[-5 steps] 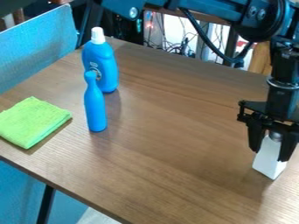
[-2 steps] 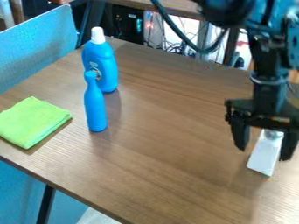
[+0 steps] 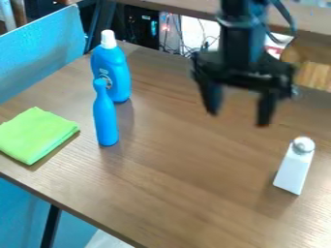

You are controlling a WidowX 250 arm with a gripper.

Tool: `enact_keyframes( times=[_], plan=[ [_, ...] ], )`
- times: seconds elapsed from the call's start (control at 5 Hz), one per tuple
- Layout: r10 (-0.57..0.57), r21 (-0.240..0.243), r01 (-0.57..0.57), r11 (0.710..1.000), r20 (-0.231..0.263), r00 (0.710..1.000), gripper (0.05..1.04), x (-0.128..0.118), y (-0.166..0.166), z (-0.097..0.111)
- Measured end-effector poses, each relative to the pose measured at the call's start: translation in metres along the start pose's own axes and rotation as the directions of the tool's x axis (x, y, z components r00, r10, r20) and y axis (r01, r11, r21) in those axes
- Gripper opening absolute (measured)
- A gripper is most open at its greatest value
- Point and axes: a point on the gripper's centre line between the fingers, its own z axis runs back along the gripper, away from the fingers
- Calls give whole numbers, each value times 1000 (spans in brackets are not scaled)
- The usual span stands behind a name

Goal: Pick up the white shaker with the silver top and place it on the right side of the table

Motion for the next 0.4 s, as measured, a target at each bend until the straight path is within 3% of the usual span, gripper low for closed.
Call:
enact_keyframes(
  times=[0.2, 0.4],
  plan=[
    [7, 56, -3, 998, -67, 998, 1001, -3, 45, 4],
    [72, 83, -64, 995, -96, 993, 1001, -1, 101, 7]
  ],
)
